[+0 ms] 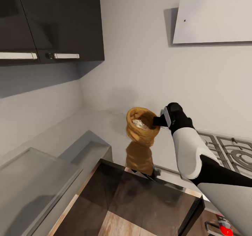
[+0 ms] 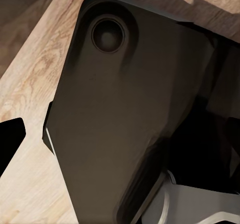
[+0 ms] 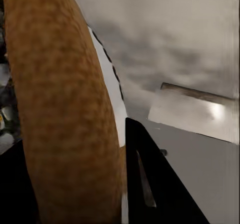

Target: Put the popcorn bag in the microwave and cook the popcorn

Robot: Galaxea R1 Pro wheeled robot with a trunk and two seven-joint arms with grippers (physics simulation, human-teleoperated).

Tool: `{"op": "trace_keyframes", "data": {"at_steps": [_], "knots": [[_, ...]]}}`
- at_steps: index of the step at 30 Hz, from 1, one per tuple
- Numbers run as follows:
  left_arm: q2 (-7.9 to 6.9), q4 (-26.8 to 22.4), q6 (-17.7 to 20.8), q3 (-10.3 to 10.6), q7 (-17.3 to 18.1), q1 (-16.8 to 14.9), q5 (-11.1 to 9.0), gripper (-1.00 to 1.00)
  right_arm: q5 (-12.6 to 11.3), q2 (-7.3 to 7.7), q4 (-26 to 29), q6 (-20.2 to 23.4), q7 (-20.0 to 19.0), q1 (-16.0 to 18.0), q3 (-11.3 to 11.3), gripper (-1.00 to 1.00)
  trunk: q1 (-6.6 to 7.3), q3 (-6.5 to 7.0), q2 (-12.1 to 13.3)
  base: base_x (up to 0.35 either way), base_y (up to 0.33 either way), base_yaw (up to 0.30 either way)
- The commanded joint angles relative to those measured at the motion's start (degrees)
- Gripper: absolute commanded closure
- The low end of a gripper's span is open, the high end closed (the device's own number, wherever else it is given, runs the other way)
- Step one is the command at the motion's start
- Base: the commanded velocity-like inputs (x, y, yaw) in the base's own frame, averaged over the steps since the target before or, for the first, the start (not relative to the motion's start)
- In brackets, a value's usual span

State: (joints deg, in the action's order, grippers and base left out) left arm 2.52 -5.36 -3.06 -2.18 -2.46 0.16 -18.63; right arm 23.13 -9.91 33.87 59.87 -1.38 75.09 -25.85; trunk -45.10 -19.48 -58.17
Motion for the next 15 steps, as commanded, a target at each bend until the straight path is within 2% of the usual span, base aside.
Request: {"op": "trace_keyframes", "data": {"at_steps": [1,4,5,12,15], "knots": [[0.02,-0.09,-0.07,-0.19,-0.13,0.02,-0.11,-1.0,0.23,-0.08,1.44,0.13,-0.12,0.06,0.73,1.0,-0.01,-0.06,-0.04,0.0,0.0,0.0],[0.02,-0.09,-0.09,-0.19,-0.16,0.02,-0.09,-1.0,0.24,-0.08,2.86,0.13,-0.13,0.06,5.71,1.0,-0.01,-0.06,-0.04,0.0,0.0,0.0],[0.02,-0.09,-0.09,-0.19,-0.13,0.02,-0.07,-1.0,0.29,-0.08,2.95,0.13,-0.12,0.06,6.39,1.0,-0.01,-0.06,-0.04,0.0,0.0,0.0],[0.06,-0.09,-0.1,0.24,-0.09,0.02,0.36,-1.0,0.42,-0.08,3.44,0.13,-0.11,0.06,7.26,1.0,-0.01,-0.06,-0.04,-0.01,0.0,0.0],[0.12,-0.09,-0.1,0.15,-0.09,0.02,0.35,-1.0,0.4,-0.08,3.47,0.13,-0.2,0.06,7.25,1.0,-0.01,-0.06,-0.04,-0.245,0.0,0.0]]}}
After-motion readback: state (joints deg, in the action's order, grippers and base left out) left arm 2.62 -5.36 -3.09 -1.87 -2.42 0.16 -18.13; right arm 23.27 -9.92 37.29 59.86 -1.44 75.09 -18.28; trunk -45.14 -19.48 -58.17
